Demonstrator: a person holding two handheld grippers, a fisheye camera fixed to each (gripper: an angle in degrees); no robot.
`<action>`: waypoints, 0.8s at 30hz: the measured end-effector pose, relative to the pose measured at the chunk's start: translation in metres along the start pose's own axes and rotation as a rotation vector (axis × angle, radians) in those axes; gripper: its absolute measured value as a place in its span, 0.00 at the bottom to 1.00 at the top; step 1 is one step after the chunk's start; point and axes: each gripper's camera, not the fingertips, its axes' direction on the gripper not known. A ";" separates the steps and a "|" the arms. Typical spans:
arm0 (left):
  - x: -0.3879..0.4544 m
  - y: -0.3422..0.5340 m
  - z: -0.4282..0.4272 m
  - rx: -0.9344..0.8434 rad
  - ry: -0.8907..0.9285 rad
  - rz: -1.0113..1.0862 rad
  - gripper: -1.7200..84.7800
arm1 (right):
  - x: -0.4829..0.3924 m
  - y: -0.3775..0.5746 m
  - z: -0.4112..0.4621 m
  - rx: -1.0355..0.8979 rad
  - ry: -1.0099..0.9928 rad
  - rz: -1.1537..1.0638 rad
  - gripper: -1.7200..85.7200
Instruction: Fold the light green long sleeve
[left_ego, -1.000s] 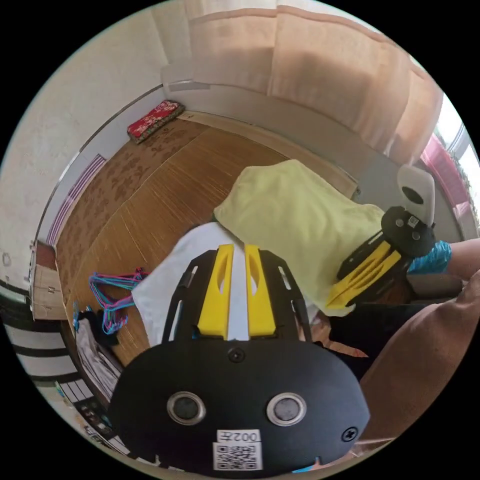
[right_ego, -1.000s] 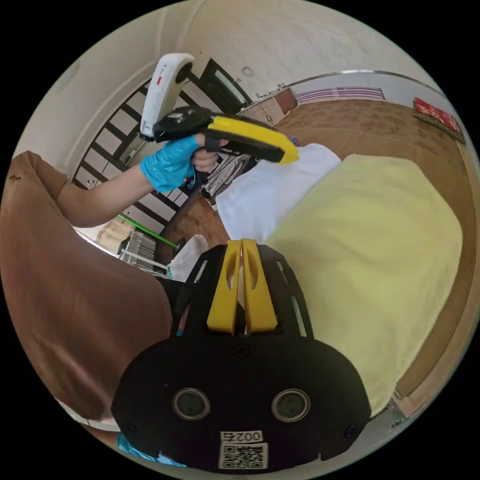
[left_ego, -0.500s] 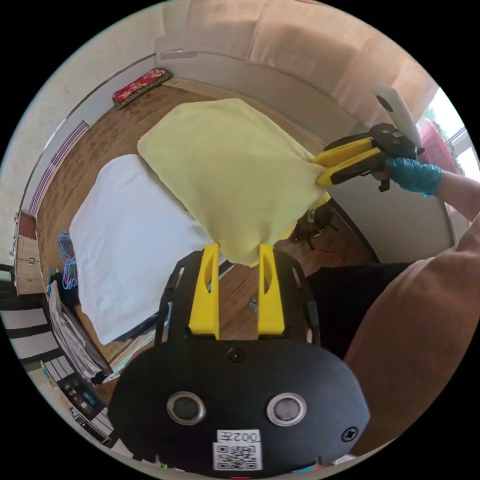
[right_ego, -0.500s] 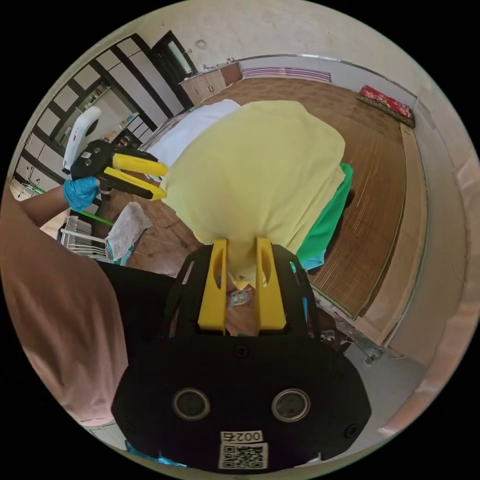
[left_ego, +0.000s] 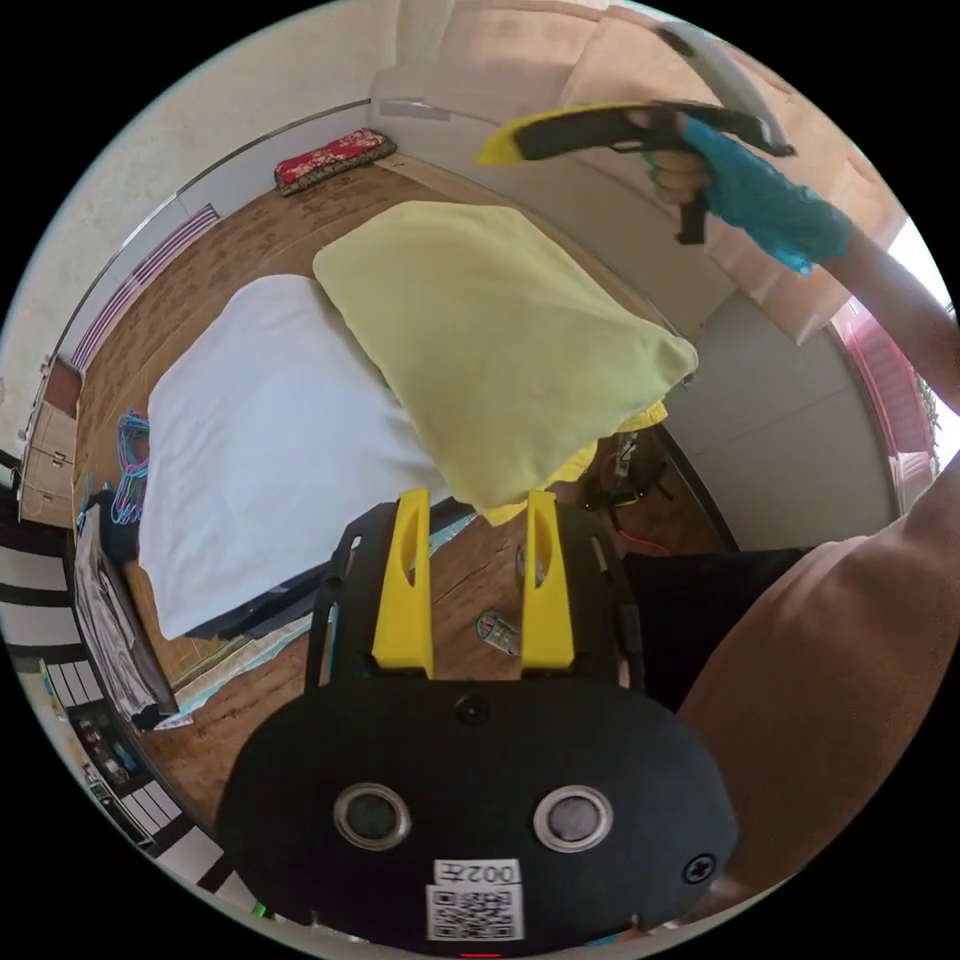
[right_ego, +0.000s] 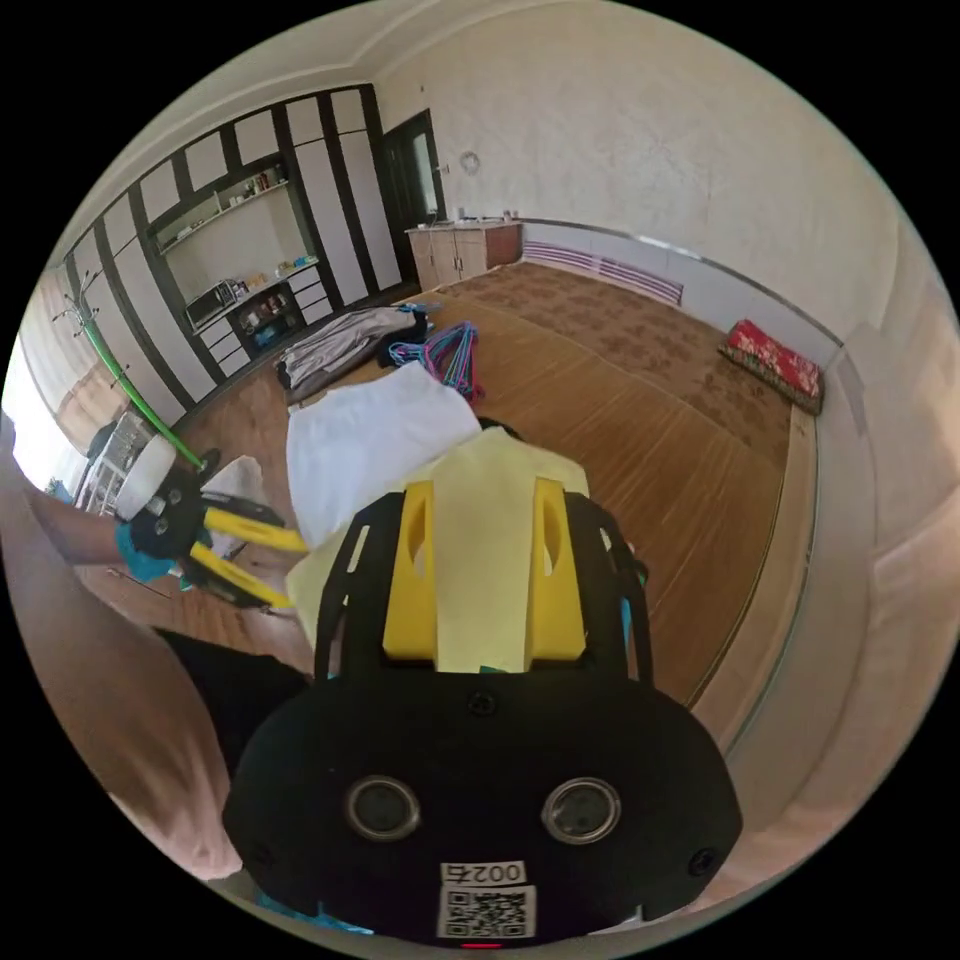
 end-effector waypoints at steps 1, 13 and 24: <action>0.001 0.000 0.002 0.001 -0.004 -0.004 0.12 | 0.001 -0.020 0.023 0.004 0.011 -0.014 0.20; 0.008 0.015 0.024 0.056 0.028 -0.150 0.06 | 0.031 -0.092 0.191 -0.333 -0.061 0.096 0.17; 0.017 0.019 0.017 0.127 -0.059 -0.172 0.04 | 0.029 -0.098 0.156 -0.063 0.177 0.088 0.09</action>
